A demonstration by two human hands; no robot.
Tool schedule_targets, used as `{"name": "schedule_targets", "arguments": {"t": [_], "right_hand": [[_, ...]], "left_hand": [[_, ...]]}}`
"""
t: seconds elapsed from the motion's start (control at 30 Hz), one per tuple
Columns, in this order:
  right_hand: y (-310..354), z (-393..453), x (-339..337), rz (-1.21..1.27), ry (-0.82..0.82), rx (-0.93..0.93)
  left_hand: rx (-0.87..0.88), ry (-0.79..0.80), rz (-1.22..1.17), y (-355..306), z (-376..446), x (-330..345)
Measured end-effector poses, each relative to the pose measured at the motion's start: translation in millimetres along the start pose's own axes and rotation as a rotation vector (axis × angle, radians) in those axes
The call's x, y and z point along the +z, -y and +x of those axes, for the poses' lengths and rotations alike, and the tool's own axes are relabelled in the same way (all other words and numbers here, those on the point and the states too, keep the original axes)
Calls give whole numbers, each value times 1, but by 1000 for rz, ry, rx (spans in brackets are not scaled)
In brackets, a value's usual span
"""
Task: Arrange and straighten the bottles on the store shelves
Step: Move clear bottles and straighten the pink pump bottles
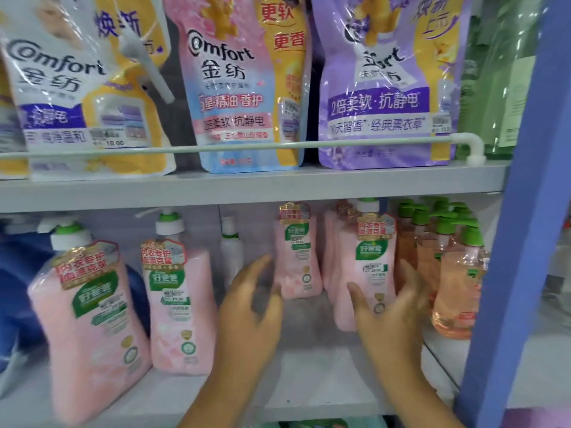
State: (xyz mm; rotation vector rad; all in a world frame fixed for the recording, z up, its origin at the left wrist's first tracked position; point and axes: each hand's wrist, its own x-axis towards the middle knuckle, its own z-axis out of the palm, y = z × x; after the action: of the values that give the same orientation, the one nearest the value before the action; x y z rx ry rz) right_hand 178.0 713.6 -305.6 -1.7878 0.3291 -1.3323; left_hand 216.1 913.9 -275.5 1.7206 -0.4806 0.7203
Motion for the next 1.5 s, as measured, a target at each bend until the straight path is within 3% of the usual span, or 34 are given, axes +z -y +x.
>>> {"name": "schedule_targets", "arguments": {"t": [0.07, 0.1, 0.17, 0.23, 0.33, 0.4, 0.47, 0.67, 0.77, 0.93, 1.1, 1.23, 1.37, 1.43, 1.5], "right_hand": [[27, -19, 8, 102, 23, -160], [43, -25, 19, 200, 155, -123], [71, -35, 50, 341, 534, 74], [92, -45, 84, 333, 863, 148], [110, -73, 127, 296, 1026, 197], [114, -89, 143, 318, 963, 216], [117, -95, 146, 342, 907, 243], [92, -68, 106, 254, 787, 274], [75, -35, 83, 131, 721, 229], [60, -6, 75, 138, 685, 215], [54, 1, 86, 29, 559, 191], [54, -1, 70, -42, 550, 160], [42, -8, 21, 27, 215, -33], [33, 4, 2, -58, 24, -128], [21, 18, -7, -161, -27, -58]], "left_hand": [[209, -234, 161, -7, -23, -50], [222, -320, 218, -8, -29, -70], [118, -399, 245, -8, -34, -99], [44, -455, 242, -5, -36, -123], [-61, -569, 351, 15, -35, -163], [-254, -523, 328, 30, -30, -186], [-398, -359, 247, 41, -26, -199], [-369, -81, 133, 44, -23, -212], [-381, 16, 58, 46, -24, -191], [-348, 181, -35, 47, -19, -136], [-362, 275, -161, 43, -12, -80], [-350, 324, -182, 46, -5, -58], [-324, 454, -142, 50, 2, -48], [-332, 522, -138, 51, 8, -42], [-339, 570, -161, 50, 12, -32]]}}
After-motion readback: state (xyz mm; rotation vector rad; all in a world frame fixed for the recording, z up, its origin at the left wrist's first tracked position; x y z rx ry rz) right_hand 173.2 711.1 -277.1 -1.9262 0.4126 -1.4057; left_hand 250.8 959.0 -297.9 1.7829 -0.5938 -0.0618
